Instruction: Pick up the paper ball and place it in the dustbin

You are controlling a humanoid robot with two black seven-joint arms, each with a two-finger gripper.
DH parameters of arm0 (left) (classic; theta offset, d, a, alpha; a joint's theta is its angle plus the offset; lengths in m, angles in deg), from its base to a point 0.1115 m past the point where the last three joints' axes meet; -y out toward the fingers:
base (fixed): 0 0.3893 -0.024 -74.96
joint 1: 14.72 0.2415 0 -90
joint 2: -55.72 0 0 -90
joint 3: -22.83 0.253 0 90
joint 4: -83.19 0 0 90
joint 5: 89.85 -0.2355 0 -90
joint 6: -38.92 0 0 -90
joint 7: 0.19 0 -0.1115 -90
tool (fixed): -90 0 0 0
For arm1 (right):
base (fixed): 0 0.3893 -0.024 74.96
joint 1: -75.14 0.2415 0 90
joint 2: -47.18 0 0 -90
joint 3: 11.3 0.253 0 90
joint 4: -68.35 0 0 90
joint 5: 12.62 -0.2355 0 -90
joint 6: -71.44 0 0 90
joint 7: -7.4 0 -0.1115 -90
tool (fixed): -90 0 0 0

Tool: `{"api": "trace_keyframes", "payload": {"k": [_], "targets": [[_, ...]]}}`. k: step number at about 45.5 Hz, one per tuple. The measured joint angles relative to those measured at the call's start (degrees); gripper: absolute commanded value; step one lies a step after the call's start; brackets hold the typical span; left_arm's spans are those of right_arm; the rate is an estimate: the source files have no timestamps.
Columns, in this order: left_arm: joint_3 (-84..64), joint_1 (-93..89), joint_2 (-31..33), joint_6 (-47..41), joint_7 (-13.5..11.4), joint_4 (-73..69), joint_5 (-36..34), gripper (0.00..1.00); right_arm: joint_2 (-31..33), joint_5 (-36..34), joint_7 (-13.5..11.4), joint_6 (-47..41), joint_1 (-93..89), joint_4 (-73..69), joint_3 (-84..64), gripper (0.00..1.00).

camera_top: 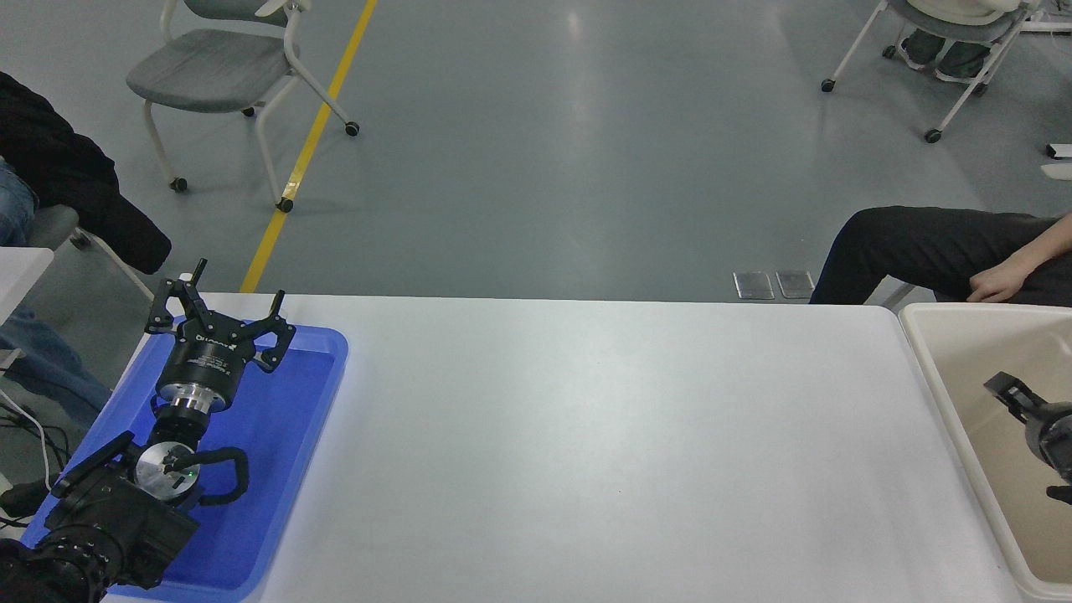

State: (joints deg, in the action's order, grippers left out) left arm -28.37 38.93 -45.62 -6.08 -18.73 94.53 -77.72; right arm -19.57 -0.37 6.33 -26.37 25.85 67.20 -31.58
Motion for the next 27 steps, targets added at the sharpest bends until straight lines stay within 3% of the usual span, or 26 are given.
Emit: {"api": "trace_keyframes", "payload": {"k": [12, 27], "targets": [[0.01, 0.0, 0.0, 0.0, 0.0, -0.08, 0.0, 1.0, -0.82, -2.72, 0.02, -0.16, 4.57, -0.65, 5.03, 1.0], [0.04, 0.09, 0.0, 0.0, 0.0, -0.08, 0.0, 1.0, -0.53, -8.85, -0.04, -0.52, 8.05, -10.36, 28.58, 1.0]]}}
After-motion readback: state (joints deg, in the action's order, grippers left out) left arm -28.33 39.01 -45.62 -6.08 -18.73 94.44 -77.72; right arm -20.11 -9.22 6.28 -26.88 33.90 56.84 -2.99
